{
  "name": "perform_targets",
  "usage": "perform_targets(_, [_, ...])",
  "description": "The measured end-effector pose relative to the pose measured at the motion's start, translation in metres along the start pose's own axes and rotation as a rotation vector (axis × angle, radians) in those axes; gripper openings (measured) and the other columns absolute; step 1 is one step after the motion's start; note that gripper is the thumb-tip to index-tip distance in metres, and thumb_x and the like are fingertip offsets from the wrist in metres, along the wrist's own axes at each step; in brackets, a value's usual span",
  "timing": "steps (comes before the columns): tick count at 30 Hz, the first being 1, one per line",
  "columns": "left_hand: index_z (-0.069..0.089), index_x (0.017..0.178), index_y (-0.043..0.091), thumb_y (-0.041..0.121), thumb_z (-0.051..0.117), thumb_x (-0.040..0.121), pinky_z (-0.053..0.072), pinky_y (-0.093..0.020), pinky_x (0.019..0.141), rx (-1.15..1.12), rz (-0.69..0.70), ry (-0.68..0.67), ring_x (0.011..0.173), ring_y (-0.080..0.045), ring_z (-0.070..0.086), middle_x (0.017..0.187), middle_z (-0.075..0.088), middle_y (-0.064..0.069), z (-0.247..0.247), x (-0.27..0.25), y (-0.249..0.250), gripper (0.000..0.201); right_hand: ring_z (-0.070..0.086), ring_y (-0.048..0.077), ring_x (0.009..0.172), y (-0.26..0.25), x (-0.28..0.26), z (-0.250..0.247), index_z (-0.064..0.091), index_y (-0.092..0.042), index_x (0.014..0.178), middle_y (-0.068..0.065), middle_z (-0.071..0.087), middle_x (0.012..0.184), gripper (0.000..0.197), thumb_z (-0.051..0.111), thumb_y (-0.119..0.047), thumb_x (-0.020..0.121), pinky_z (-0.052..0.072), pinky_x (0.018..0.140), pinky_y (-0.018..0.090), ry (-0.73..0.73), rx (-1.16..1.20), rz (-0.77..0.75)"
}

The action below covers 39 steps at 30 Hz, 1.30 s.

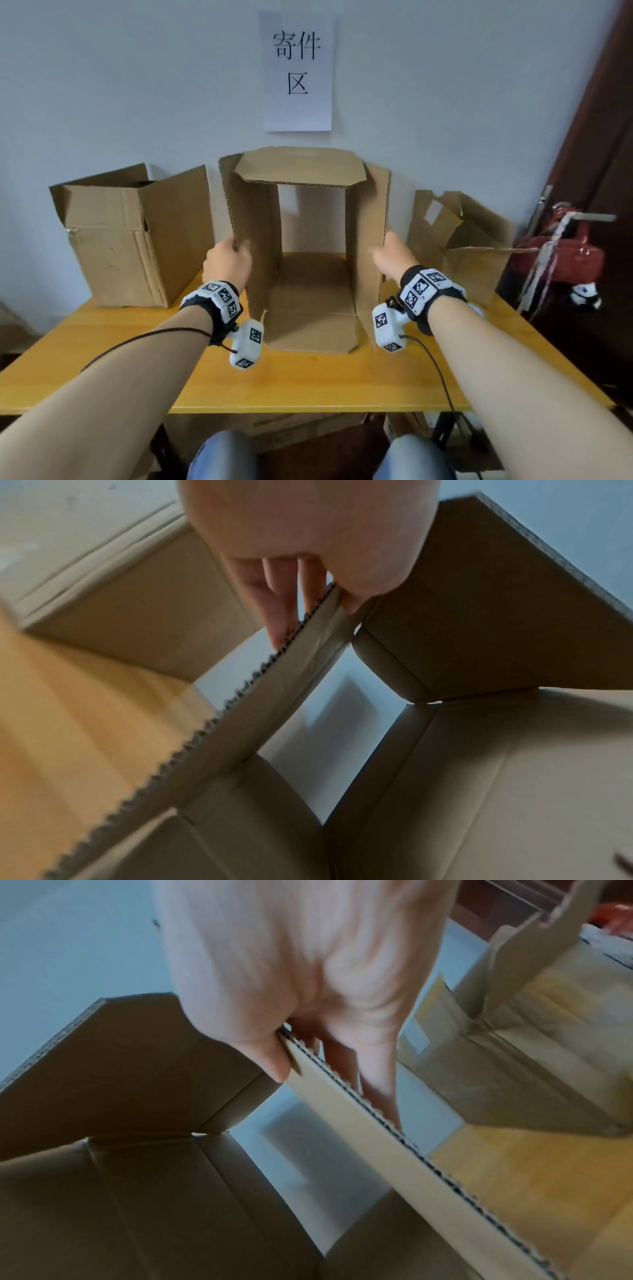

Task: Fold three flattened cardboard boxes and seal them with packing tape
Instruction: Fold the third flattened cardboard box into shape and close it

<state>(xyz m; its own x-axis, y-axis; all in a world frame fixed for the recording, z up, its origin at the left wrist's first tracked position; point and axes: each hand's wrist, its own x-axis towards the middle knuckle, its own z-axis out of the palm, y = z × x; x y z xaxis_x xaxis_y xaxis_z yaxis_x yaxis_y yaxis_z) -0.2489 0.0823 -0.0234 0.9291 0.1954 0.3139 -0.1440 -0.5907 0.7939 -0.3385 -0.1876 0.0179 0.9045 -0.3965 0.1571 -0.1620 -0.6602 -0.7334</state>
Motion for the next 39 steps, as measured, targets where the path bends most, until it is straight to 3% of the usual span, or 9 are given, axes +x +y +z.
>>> perform_targets(4, [0.056,0.078,0.023,0.037,0.052,0.096,0.053,-0.036,0.071,0.103,0.103,-0.01,0.077,-0.033,0.063,0.079,0.066,-0.003,-0.004,-0.009,0.006,0.024,0.051,0.036,0.123,0.004,0.002,0.003,0.019,-0.012,0.157,0.014,0.039,0.152,0.06,0.046,-0.013,0.104,0.055,0.092,0.05,-0.022,0.19,0.165])
perform_targets(7, [0.048,0.064,0.021,0.029,0.056,0.094,0.046,-0.031,0.063,0.049,0.1,-0.019,0.071,-0.031,0.061,0.067,0.06,0.0,-0.005,-0.014,0.008,0.032,0.064,0.033,0.1,-0.003,0.006,0.0,0.02,-0.018,0.155,0.015,0.05,0.141,0.064,0.048,-0.008,0.098,0.06,0.077,0.043,0.02,0.16,0.091])
perform_targets(12, [0.063,0.067,0.023,0.034,0.057,0.08,0.06,-0.038,0.071,-0.037,0.077,-0.059,0.062,-0.028,0.068,0.064,0.066,0.007,-0.011,-0.009,0.009,0.018,0.038,0.032,0.131,-0.048,0.006,-0.015,0.039,-0.019,0.144,0.009,0.036,0.148,0.064,0.055,0.0,0.084,0.036,0.1,0.036,0.509,0.14,-0.252])
perform_targets(15, [0.072,0.08,0.025,0.044,0.055,0.076,0.062,-0.04,0.07,-0.049,0.084,-0.077,0.062,-0.026,0.07,0.069,0.071,0.005,-0.013,-0.007,0.009,0.025,0.045,0.024,0.115,-0.078,-0.002,-0.017,0.06,-0.016,0.122,0.006,0.05,0.129,0.055,0.05,0.004,0.072,0.04,0.093,0.035,0.742,0.146,-0.664])
perform_targets(18, [0.072,0.081,0.024,0.041,0.057,0.078,0.062,-0.039,0.067,-0.049,0.117,-0.092,0.058,-0.021,0.069,0.064,0.07,0.005,-0.012,-0.006,0.012,0.023,0.052,0.015,0.097,-0.094,0.002,-0.01,0.069,-0.016,0.109,-0.002,0.055,0.111,0.043,0.047,0.003,0.077,0.044,0.087,0.026,0.504,0.188,-0.828])
perform_targets(23, [0.074,0.114,0.019,0.032,0.064,0.087,0.058,-0.032,0.085,0.0,0.185,-0.087,0.085,-0.023,0.072,0.108,0.075,-0.001,-0.009,-0.012,0.027,0.031,0.053,0.015,0.122,-0.084,0.02,0.012,0.061,-0.024,0.129,-0.005,0.056,0.13,0.035,0.056,-0.019,0.095,0.041,0.107,0.031,0.066,0.11,-0.412])
perform_targets(30, [0.048,0.112,0.027,0.045,0.071,0.08,0.051,-0.032,0.081,0.009,0.419,-0.16,0.095,-0.017,0.061,0.118,0.05,0.006,0.026,-0.006,0.066,0.043,0.039,0.016,0.142,-0.077,0.046,0.015,0.033,-0.041,0.151,-0.01,0.038,0.157,0.103,0.064,-0.086,0.064,0.037,0.113,0.054,-0.208,0.493,-0.216])
perform_targets(35, [0.043,0.109,0.022,0.053,0.076,0.077,0.055,-0.036,0.076,-0.042,0.414,-0.251,0.086,-0.014,0.059,0.115,0.035,0.005,0.058,0.004,0.078,0.055,0.054,0.015,0.13,-0.072,0.063,0.017,0.035,-0.043,0.148,-0.015,0.052,0.145,0.106,0.08,-0.076,0.058,0.053,0.098,0.052,-0.269,0.481,-0.22])
perform_targets(39, [0.049,0.11,0.024,0.047,0.077,0.079,0.057,-0.034,0.081,-0.134,0.427,-0.317,0.088,-0.009,0.061,0.119,0.032,0.008,0.07,0.014,0.075,0.048,0.067,0.011,0.111,-0.063,0.067,0.017,0.054,-0.037,0.129,-0.012,0.07,0.119,0.053,0.077,-0.045,0.083,0.054,0.097,0.045,-0.247,0.456,-0.262])
